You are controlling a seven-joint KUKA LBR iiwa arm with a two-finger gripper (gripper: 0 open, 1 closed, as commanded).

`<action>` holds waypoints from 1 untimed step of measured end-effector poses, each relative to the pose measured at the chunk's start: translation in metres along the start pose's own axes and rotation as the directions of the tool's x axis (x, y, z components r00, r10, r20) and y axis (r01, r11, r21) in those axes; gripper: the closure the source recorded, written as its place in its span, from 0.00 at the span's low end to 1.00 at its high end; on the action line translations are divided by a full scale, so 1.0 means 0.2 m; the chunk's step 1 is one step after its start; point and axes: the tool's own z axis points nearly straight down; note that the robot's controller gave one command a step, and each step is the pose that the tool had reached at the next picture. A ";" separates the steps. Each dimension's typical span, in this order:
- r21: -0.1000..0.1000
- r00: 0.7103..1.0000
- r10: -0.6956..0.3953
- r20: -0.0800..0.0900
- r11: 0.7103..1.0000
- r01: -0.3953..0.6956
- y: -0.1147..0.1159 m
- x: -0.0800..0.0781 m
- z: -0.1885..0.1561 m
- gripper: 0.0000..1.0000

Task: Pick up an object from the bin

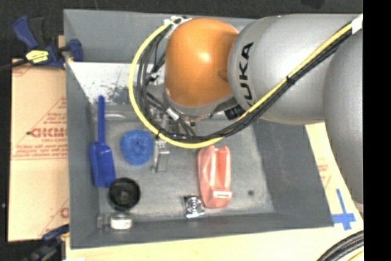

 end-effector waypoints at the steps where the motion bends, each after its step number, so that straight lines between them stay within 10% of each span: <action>1: -0.001 1.000 0.004 0.007 1.000 -0.004 0.00 -0.01 -0.02 0.00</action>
Offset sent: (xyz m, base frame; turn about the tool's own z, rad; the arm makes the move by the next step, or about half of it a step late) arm 0.0726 -0.0279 -0.1390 -0.1008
